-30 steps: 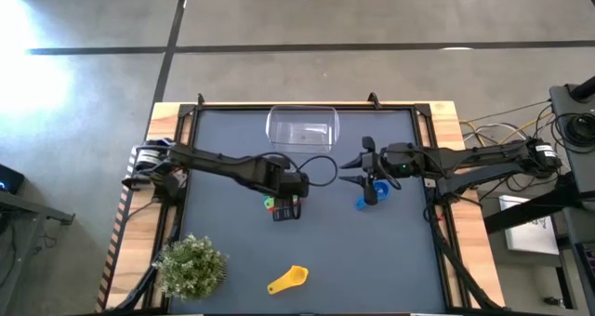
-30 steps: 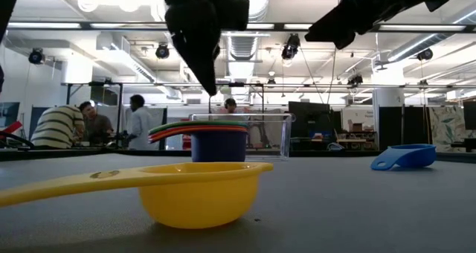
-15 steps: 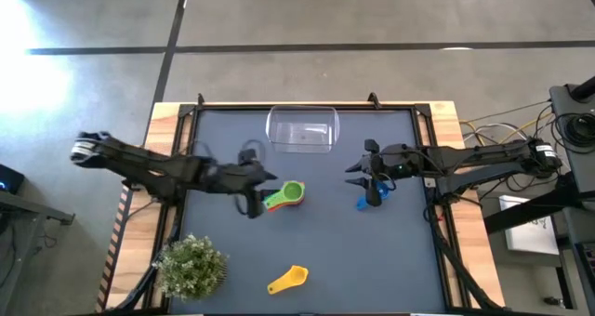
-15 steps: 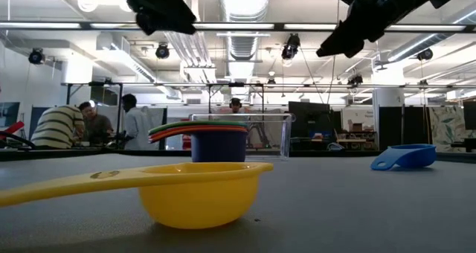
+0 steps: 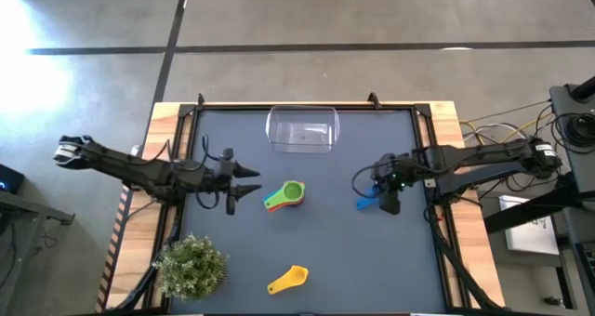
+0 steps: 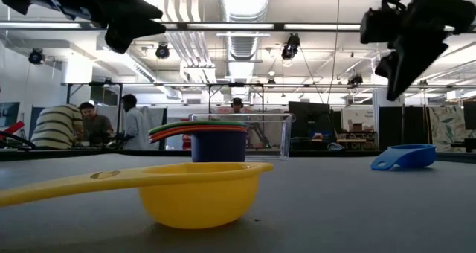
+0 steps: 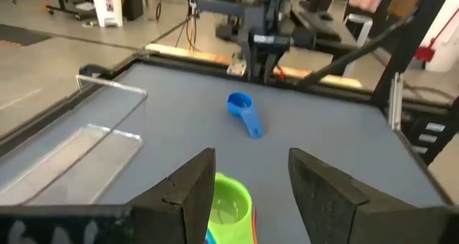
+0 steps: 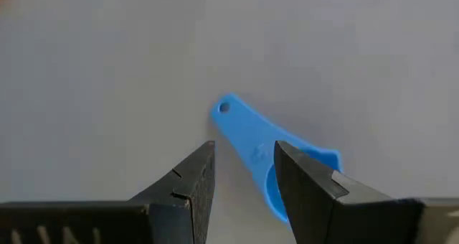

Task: Nest measuring cups in basket
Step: Stack the blue measuring cup on top of the green measuring cup

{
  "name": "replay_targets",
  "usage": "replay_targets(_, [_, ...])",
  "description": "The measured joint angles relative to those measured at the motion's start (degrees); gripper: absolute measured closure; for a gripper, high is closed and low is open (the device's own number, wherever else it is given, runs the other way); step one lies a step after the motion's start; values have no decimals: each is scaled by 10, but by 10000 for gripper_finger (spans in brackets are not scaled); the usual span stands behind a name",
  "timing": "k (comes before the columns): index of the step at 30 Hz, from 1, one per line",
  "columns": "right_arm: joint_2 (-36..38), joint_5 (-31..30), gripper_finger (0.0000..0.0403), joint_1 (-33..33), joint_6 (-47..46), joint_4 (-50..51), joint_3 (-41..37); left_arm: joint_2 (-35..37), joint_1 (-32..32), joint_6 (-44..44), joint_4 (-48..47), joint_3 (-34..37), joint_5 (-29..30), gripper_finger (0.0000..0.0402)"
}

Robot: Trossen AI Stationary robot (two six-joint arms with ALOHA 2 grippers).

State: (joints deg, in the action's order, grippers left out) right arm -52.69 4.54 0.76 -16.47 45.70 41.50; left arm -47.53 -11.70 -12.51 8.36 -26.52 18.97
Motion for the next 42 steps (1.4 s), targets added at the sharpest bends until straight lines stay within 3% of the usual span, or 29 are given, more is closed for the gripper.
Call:
replay_targets(6, [-19,0,271,22,0,-2,-34,1,-1,0,2,0,-5,242])
replay_targets(13, [-94,-2,271,27,5,-2,-68,-18,-1,0,2,0,-10,242])
replay_targets(17, [-149,-40,273,27,-9,1,-66,-30,-1,-3,1,0,-11,242])
replay_targets(25, [-223,-62,316,27,-16,2,-59,-44,-1,-15,2,0,-16,242])
replay_targets(32, [-208,-74,386,28,-8,6,-44,-50,-1,-15,2,0,-16,242])
replay_targets(36, [-177,-92,392,29,15,-9,-1,-49,-1,-15,1,0,-16,242])
replay_targets(42, [-169,-90,393,29,115,-164,68,-14,-1,-13,-44,0,-16,242])
